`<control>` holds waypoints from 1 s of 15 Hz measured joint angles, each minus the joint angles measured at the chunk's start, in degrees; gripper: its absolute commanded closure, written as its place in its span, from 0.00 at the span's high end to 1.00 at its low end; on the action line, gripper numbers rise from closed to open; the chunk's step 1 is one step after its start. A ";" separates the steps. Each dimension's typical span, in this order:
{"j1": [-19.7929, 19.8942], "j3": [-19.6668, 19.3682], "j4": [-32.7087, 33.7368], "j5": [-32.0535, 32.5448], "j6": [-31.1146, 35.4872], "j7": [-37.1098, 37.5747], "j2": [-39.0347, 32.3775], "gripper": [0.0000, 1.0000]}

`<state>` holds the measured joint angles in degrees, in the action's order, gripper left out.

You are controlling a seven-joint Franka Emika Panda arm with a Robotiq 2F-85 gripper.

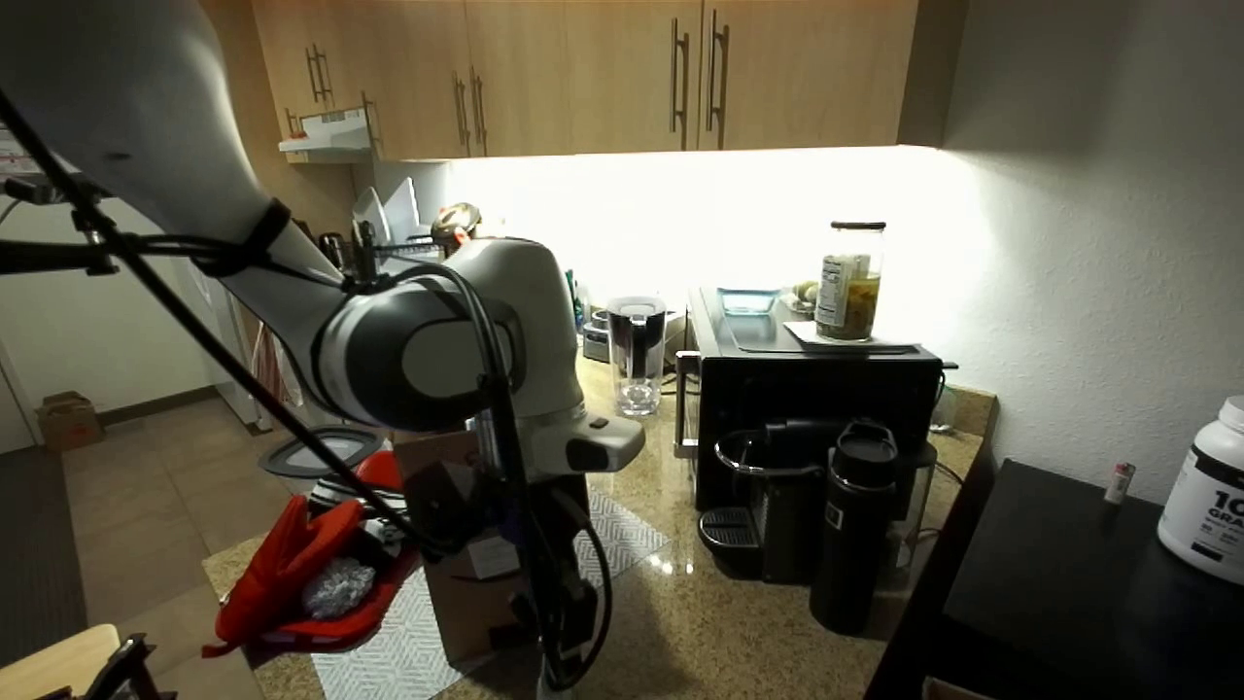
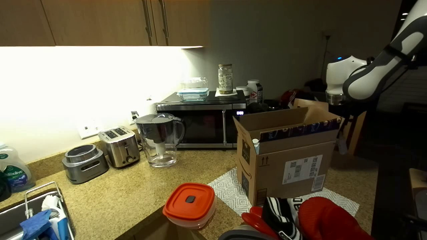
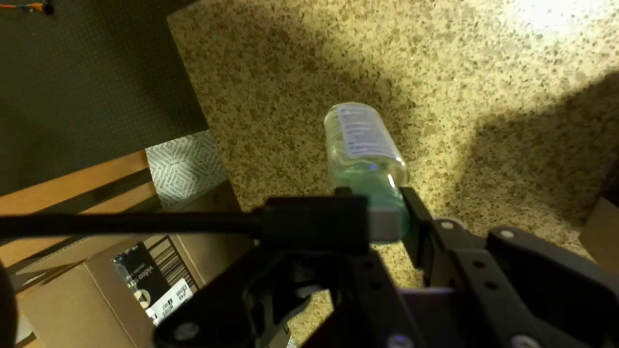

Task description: Remove a clear bottle from the box and put it on the counter

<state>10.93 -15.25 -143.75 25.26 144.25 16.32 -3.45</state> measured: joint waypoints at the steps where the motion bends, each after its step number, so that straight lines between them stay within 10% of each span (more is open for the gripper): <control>1: 0.31 -0.36 -0.76 0.00 0.84 0.06 -0.26 0.06; 15: 0.09 -2.74 -5.10 -1.30 19.30 1.64 -9.43 0.06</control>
<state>11.03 -18.00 -148.85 23.96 163.55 17.96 -12.89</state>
